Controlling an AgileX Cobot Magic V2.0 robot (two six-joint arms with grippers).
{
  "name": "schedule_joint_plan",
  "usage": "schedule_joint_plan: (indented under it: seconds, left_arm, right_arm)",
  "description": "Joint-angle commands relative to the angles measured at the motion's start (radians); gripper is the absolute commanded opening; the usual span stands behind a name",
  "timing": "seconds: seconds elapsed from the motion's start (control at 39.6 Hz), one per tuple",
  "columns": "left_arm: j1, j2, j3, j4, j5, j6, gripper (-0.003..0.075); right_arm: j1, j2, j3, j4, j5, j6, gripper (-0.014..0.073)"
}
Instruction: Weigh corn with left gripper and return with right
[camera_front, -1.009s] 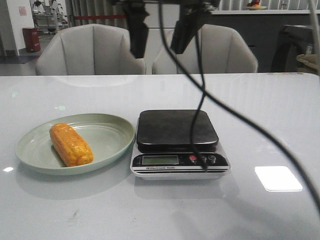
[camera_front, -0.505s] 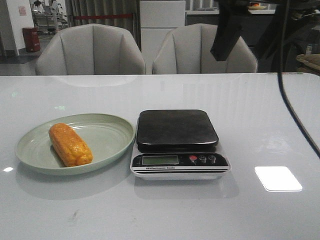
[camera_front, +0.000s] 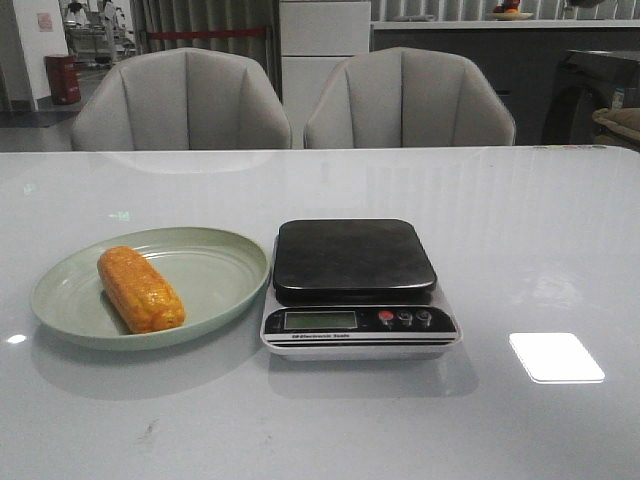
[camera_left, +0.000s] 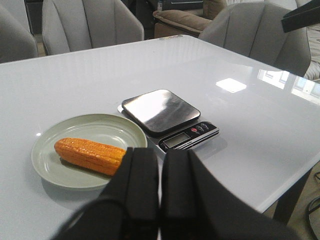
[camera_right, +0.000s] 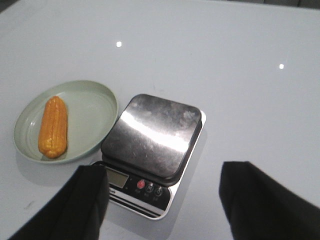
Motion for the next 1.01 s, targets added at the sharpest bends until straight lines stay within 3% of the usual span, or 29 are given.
schedule_joint_plan:
  seconds: [0.0, 0.18, 0.43, 0.56, 0.63, 0.98]
  left_arm:
    - [-0.002, 0.014, -0.024, -0.001, -0.072, 0.000, 0.0113]
    - [-0.002, 0.014, -0.024, -0.001, -0.072, 0.000, 0.0113]
    - [-0.002, 0.014, -0.024, -0.001, -0.072, 0.000, 0.0113]
    - [-0.002, 0.014, -0.024, -0.001, -0.072, 0.000, 0.0113]
    - [-0.002, 0.014, -0.024, -0.001, -0.072, 0.000, 0.0113]
    - [-0.002, 0.014, -0.024, -0.001, -0.072, 0.000, 0.0113]
  right_arm:
    - [-0.001, -0.136, 0.067, -0.004, -0.192, -0.015, 0.0535]
    - [-0.001, -0.366, 0.257, -0.019, -0.349, -0.015, 0.0404]
    - [-0.001, -0.497, 0.340, -0.019, -0.241, -0.015, 0.0360]
    - [-0.001, -0.497, 0.340, -0.019, -0.221, -0.015, 0.0111]
    - [-0.001, -0.497, 0.340, -0.019, -0.233, -0.015, 0.0156]
    - [-0.001, -0.497, 0.340, -0.019, -0.236, -0.014, 0.0155]
